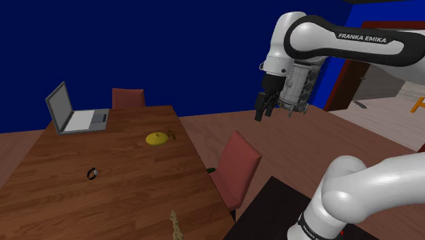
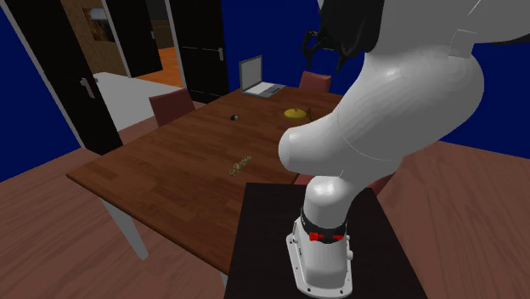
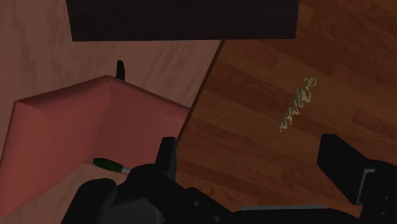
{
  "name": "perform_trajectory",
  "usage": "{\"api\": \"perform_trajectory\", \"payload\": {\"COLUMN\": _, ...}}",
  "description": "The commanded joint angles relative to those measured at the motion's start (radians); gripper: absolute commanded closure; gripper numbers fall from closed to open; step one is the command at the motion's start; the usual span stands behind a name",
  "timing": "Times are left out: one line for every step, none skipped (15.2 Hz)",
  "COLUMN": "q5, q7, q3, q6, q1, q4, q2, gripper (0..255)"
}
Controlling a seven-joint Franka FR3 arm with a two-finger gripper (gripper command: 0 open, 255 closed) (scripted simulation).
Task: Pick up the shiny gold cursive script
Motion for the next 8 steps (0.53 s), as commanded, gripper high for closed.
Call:
{"api": "perform_trajectory", "payload": {"q5": 0.000, "q7": 0.000, "q3": 0.000, "q6": 0.000, "q1": 0.000, "q4": 0.000, "q2": 0.000, "gripper": 0}}
{"api": "perform_trajectory", "payload": {"q5": 0.009, "q7": 0.019, "q3": 0.016, "q6": 0.028, "q1": 0.003, "q4": -0.027, "q2": 0.000, "gripper": 0}}
{"api": "perform_trajectory", "payload": {"q5": 0.019, "q7": 0.038, "q3": 0.031, "q6": 0.057, "q1": 0.006, "q4": -0.054, "q2": 0.001, "gripper": 0}}
{"api": "perform_trajectory", "payload": {"q5": 0.028, "q7": 0.057, "q3": 0.047, "q6": 0.087, "q1": 0.009, "q4": -0.079, "q2": 0.004, "gripper": 0}}
{"api": "perform_trajectory", "payload": {"q5": 0.038, "q7": 0.076, "q3": 0.063, "q6": 0.116, "q1": 0.013, "q4": -0.103, "q2": 0.009, "gripper": 0}}
{"api": "perform_trajectory", "payload": {"q5": 0.048, "q7": 0.094, "q3": 0.079, "q6": 0.147, "q1": 0.017, "q4": -0.125, "q2": 0.015, "gripper": 0}}
{"api": "perform_trajectory", "payload": {"q5": 0.058, "q7": 0.113, "q3": 0.096, "q6": 0.177, "q1": 0.022, "q4": -0.146, "q2": 0.023, "gripper": 0}}
{"api": "perform_trajectory", "payload": {"q5": 0.068, "q7": 0.131, "q3": 0.112, "q6": 0.209, "q1": 0.026, "q4": -0.166, "q2": 0.033, "gripper": 0}}
